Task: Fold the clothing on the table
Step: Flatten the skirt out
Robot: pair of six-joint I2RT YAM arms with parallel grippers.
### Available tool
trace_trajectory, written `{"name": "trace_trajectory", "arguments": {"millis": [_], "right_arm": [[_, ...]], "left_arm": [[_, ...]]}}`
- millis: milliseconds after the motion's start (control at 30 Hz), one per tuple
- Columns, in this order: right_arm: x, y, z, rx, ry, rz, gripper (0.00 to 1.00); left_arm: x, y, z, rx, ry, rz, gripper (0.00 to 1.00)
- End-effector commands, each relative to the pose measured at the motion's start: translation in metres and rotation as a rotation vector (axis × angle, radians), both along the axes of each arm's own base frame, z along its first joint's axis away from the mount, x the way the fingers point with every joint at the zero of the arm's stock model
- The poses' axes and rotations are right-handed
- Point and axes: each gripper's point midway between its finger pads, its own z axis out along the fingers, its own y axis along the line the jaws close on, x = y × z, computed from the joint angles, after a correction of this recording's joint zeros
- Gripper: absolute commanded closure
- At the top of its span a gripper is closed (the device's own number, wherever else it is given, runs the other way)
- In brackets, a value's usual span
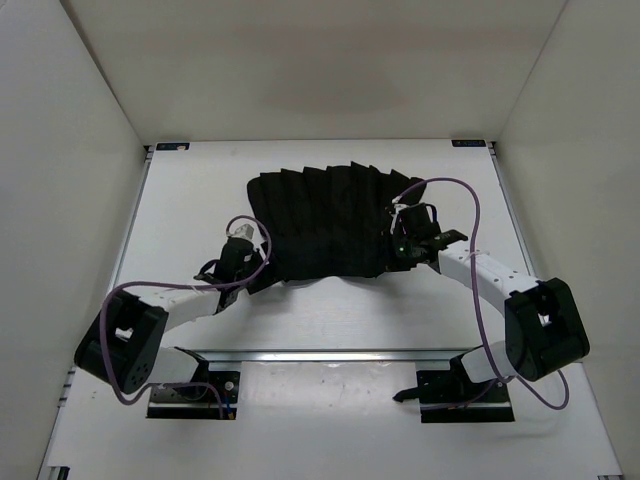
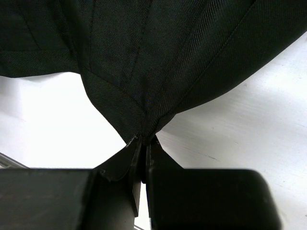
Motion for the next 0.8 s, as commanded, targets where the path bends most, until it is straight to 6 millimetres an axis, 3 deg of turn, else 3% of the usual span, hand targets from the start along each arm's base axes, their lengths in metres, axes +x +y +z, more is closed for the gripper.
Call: {"name": "trace_trajectory", "arguments": {"millis": [0,100,167,200,233,300,367,400,433,500,533,567,633,667,700,767], "right_arm": [[0.007,0.004,0.003,0.016,-0.033,0.004,1.0],[0.007,0.001,0.002,0.01,-0.029,-0.003,1.0],[0.006,-0.002,0.0,0.008,-0.025,-0.01,0.99],[0.01,-0.002,0.003,0.005,-0.032,-0.018,0.99],[0.013,-0.008,0.004,-0.005,-0.036,-0.026,0.99],[0.025,-0.021,0.015,-0.031,-0.049,-0.064,0.99],[0.051,-0.044,0.051,-0.075,-0.111,-0.132,1.0],[0.056,-0.056,0.063,-0.11,-0.139,-0.152,1.0],[0.074,-0.066,0.103,-0.108,-0.23,-0.176,1.0],[0.078,-0.071,0.131,-0.105,-0.26,-0.16,1.0],[0.075,-0.069,0.136,-0.1,-0.237,-0.132,1.0],[0.07,-0.069,0.131,-0.109,-0.195,-0.118,0.99],[0.059,-0.066,0.118,-0.123,-0.139,-0.096,0.83],[0.054,-0.06,0.118,-0.091,-0.132,-0.08,0.7],[0.039,-0.053,0.106,-0.06,-0.101,-0.05,0.57],[0.023,-0.048,0.079,-0.004,-0.056,-0.068,0.46]], "left_arm": [[0.008,-0.01,-0.006,-0.036,0.0,0.039,0.21],[0.016,-0.015,-0.009,-0.077,-0.012,0.075,0.29],[0.027,-0.018,-0.009,-0.078,-0.029,0.082,0.58],[0.031,-0.02,-0.007,-0.084,-0.037,0.074,0.85],[0.04,-0.019,0.0,-0.082,-0.056,0.083,1.0],[0.059,-0.022,0.029,-0.11,-0.11,0.059,1.0],[0.086,-0.028,0.084,-0.134,-0.189,0.024,1.0],[0.092,-0.026,0.1,-0.143,-0.212,0.021,1.0],[0.096,-0.018,0.136,-0.122,-0.263,0.021,1.0],[0.087,-0.007,0.15,-0.109,-0.266,0.043,1.0],[0.081,0.003,0.142,-0.108,-0.245,0.053,1.0],[0.073,0.009,0.148,-0.138,-0.253,0.06,1.0],[0.042,0.019,0.116,-0.148,-0.181,0.053,1.0],[0.035,0.022,0.109,-0.159,-0.171,0.048,1.0],[0.018,0.024,0.087,-0.148,-0.132,0.05,1.0],[-0.012,0.033,0.043,-0.126,-0.05,0.071,1.0]]}}
